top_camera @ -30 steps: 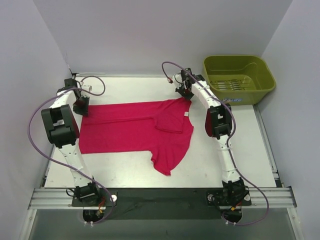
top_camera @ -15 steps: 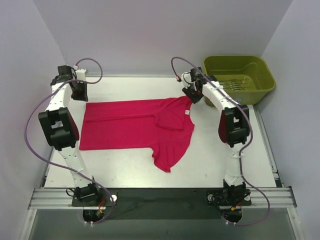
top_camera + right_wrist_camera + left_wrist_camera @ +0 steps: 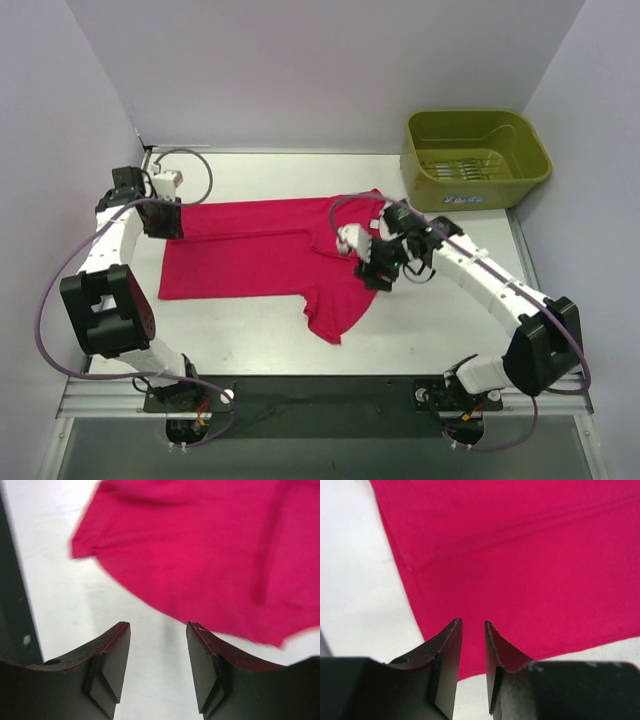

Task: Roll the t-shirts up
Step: Fold the T-shirt at the center of the board.

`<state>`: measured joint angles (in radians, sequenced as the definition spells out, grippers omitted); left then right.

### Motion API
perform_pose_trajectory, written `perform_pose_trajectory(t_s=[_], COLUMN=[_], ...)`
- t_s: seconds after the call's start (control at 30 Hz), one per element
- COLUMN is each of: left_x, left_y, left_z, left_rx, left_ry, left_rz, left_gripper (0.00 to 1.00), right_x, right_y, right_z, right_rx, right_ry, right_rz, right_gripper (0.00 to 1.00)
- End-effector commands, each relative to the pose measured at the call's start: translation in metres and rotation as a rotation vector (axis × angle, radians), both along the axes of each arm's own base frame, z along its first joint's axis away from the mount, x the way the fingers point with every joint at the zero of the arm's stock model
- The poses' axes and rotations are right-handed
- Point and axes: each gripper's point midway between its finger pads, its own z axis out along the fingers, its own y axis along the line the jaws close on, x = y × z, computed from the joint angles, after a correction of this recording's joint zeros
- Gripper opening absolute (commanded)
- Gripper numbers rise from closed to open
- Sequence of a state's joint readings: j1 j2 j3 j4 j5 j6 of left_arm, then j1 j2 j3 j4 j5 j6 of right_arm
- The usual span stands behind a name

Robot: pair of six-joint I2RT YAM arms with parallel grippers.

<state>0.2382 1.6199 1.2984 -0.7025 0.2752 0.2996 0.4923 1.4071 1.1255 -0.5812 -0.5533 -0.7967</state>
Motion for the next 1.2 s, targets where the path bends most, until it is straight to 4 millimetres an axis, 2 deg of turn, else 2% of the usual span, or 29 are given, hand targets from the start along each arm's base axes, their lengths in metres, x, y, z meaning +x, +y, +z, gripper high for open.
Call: perform_pose_trajectory(t_s=[0.0,0.03,0.13,0.2,0.27,0.4,0.5,0.53,0.6,0.8,0.9,1.0,1.1,1.17], left_x=[-0.016,-0.018,-0.035,-0.050,-0.061,-0.071,-0.074,-0.072,-0.072,-0.068,-0.063,-0.059,-0.054,-0.050], left_y=[-0.020,-0.028,-0.072,-0.091,-0.094,-0.089,-0.084,-0.079,-0.074,-0.045,-0.026,-0.010,-0.004,-0.006], left_z=[0.002,0.004,0.006,-0.004,-0.015,-0.029,-0.038,-0.040,-0.046,-0.070,-0.080,-0.086,-0.084,-0.075], left_rx=[-0.062,-0.088,-0.207,-0.198,-0.186,-0.156,-0.134,-0.114,-0.100,-0.034,0.000,0.023,0.021,0.003], left_ry=[-0.023,-0.029,-0.033,-0.001,0.031,0.071,0.088,0.082,0.081,0.113,0.126,0.121,0.108,0.093], left_rz=[-0.027,-0.050,-0.164,-0.232,-0.248,-0.232,-0.221,-0.211,-0.200,-0.147,-0.109,-0.083,-0.074,-0.085], left_gripper=[0.33,0.33,0.29,0.25,0.23,0.21,0.20,0.20,0.20,0.19,0.18,0.17,0.17,0.17], right_x=[-0.064,-0.069,-0.078,-0.075,-0.067,-0.060,-0.056,-0.055,-0.055,-0.051,-0.048,-0.043,-0.038,-0.033], right_y=[0.012,0.015,0.023,0.030,0.040,0.044,0.043,0.038,0.030,-0.013,-0.031,-0.040,-0.034,-0.023], right_z=[-0.033,-0.036,-0.054,-0.062,-0.072,-0.088,-0.103,-0.111,-0.117,-0.133,-0.134,-0.128,-0.114,-0.093], right_rx=[-0.039,-0.049,-0.085,-0.107,-0.108,-0.167,-0.222,-0.261,-0.306,-0.511,-0.580,-0.597,-0.553,-0.477], right_ry=[0.027,0.031,0.090,0.084,0.058,0.021,0.032,0.031,0.024,-0.008,-0.026,-0.045,-0.062,-0.081], right_rz=[0.317,0.335,0.327,0.306,0.298,0.342,0.367,0.398,0.440,0.492,0.472,0.435,0.374,0.304], right_gripper=[0.49,0.47,0.41,0.39,0.36,0.34,0.26,0.21,0.18,0.15,0.15,0.18,0.24,0.31])
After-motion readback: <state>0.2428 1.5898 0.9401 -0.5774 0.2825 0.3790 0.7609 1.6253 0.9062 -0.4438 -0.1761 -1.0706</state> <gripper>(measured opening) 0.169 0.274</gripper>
